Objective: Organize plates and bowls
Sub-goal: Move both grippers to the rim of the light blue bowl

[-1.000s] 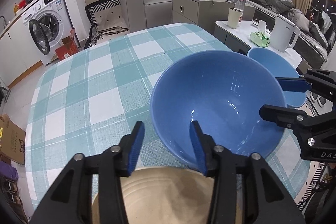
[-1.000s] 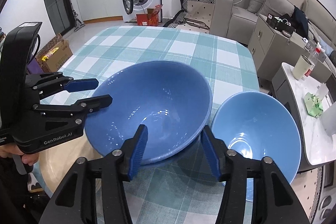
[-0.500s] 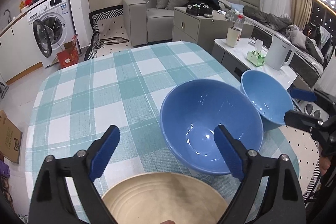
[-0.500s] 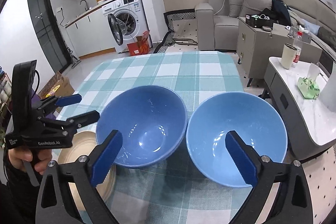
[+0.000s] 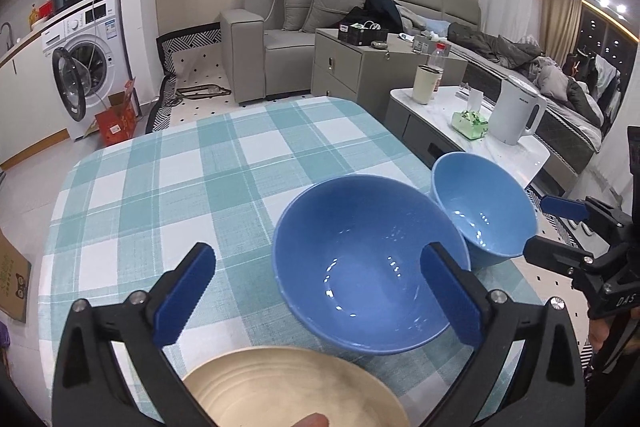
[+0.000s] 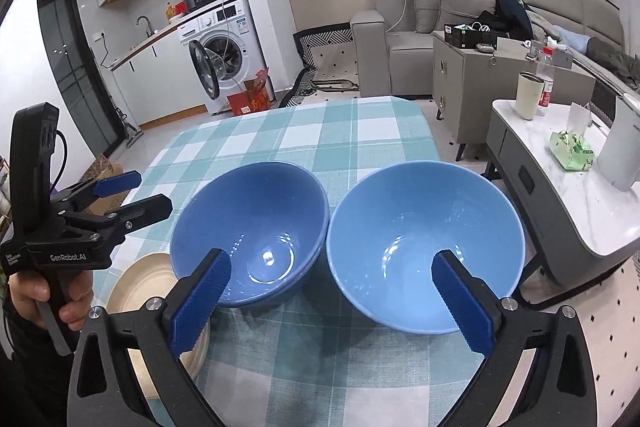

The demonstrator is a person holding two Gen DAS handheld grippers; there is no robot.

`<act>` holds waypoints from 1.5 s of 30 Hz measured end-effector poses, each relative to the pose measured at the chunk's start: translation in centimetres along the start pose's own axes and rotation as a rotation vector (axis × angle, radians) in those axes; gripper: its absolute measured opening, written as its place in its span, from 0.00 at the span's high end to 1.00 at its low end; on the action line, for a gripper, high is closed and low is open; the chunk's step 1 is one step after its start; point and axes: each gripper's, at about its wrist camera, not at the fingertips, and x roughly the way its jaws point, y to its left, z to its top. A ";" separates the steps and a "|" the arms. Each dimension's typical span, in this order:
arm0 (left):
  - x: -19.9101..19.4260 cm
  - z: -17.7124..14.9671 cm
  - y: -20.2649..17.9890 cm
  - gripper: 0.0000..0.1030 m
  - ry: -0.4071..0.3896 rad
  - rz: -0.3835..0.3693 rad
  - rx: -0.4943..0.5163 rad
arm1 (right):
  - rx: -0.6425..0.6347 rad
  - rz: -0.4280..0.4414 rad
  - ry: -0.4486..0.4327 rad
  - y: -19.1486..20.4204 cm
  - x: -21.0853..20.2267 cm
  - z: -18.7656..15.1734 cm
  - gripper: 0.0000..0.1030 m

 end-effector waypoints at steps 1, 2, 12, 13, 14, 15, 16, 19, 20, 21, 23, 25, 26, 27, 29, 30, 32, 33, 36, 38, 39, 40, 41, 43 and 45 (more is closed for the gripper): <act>0.0 0.1 -0.2 0.00 -0.003 -0.008 0.003 | 0.004 -0.001 -0.001 -0.2 0.0 0.0 0.01; 0.1 0.3 -0.5 0.00 -0.006 -0.017 0.005 | 0.010 -0.005 -0.003 -0.5 0.0 0.1 0.01; 1.8 1.9 -3.5 0.00 0.000 -0.055 0.048 | 0.060 -0.052 -0.004 -3.6 -0.8 -0.3 0.01; 2.0 2.1 -3.8 0.00 0.000 -0.058 0.052 | 0.066 -0.057 -0.005 -4.0 -0.9 -0.4 0.01; 2.2 2.3 -4.1 0.00 0.001 -0.061 0.056 | 0.074 -0.059 -0.005 -4.4 -0.9 -0.5 0.01; 2.4 2.4 -4.5 0.00 0.004 -0.066 0.060 | 0.080 -0.059 -0.003 -4.7 -0.9 -0.5 0.01; 2.6 2.6 -4.8 0.00 0.007 -0.071 0.065 | 0.085 -0.062 -0.003 -5.1 -1.0 -0.5 0.01; 3.3 3.2 -5.8 0.00 0.014 -0.078 0.084 | 0.099 -0.071 0.001 -6.0 -1.1 -0.7 0.01; 3.6 3.3 -6.2 0.00 0.014 -0.080 0.090 | 0.104 -0.074 0.002 -6.3 -1.2 -0.7 0.01; 3.7 3.4 -6.4 0.00 0.015 -0.082 0.095 | 0.107 -0.078 0.003 -6.6 -1.3 -0.8 0.01; 4.1 3.6 -7.0 0.00 0.019 -0.089 0.108 | 0.116 -0.082 0.005 -7.1 -1.3 -0.9 0.01; 4.6 3.8 -7.4 0.00 0.022 -0.089 0.118 | 0.121 -0.085 0.007 -7.5 -1.3 -1.0 0.01; 4.8 3.9 -7.7 0.00 0.025 -0.088 0.124 | 0.126 -0.091 0.008 -7.8 -1.3 -1.0 0.01; 5.1 4.0 -7.9 0.00 0.030 -0.085 0.130 | 0.129 -0.092 0.007 -8.0 -1.3 -1.0 0.01; 5.4 4.1 -8.3 0.00 0.030 -0.082 0.142 | 0.134 -0.093 0.008 -8.4 -1.3 -1.0 0.01; 5.6 4.2 -8.6 0.00 0.031 -0.082 0.152 | 0.138 -0.096 0.010 -8.5 -1.3 -1.1 0.01; 6.2 4.4 -8.9 0.00 0.042 -0.082 0.163 | 0.144 -0.095 0.012 -8.8 -1.2 -1.2 0.01; 6.4 4.4 -9.0 0.00 0.048 -0.085 0.164 | 0.146 -0.095 0.016 -9.1 -1.1 -1.2 0.01; 7.3 4.8 -9.3 0.01 0.059 -0.093 0.163 | 0.157 -0.097 0.025 -9.5 -0.8 -1.3 0.01; 7.7 5.1 -9.6 0.01 0.062 -0.101 0.162 | 0.166 -0.098 0.031 -9.9 -0.5 -1.4 0.01; 7.8 5.2 -9.7 0.01 0.063 -0.105 0.165 | 0.169 -0.097 0.033 -10.0 -0.5 -1.4 0.01; 8.0 5.2 -9.9 0.01 0.064 -0.107 0.170 | 0.170 -0.097 0.036 -10.1 -0.3 -1.5 0.01; 8.1 5.3 -10.1 0.01 0.064 -0.109 0.176 | 0.171 -0.096 0.041 -10.2 -0.2 -1.5 0.01; 8.4 5.5 -10.5 0.01 0.064 -0.111 0.191 | 0.180 -0.093 0.047 -10.5 0.0 -1.5 0.01; 8.7 5.7 -10.9 0.01 0.066 -0.114 0.203 | 0.186 -0.091 0.051 -10.7 0.1 -1.5 0.01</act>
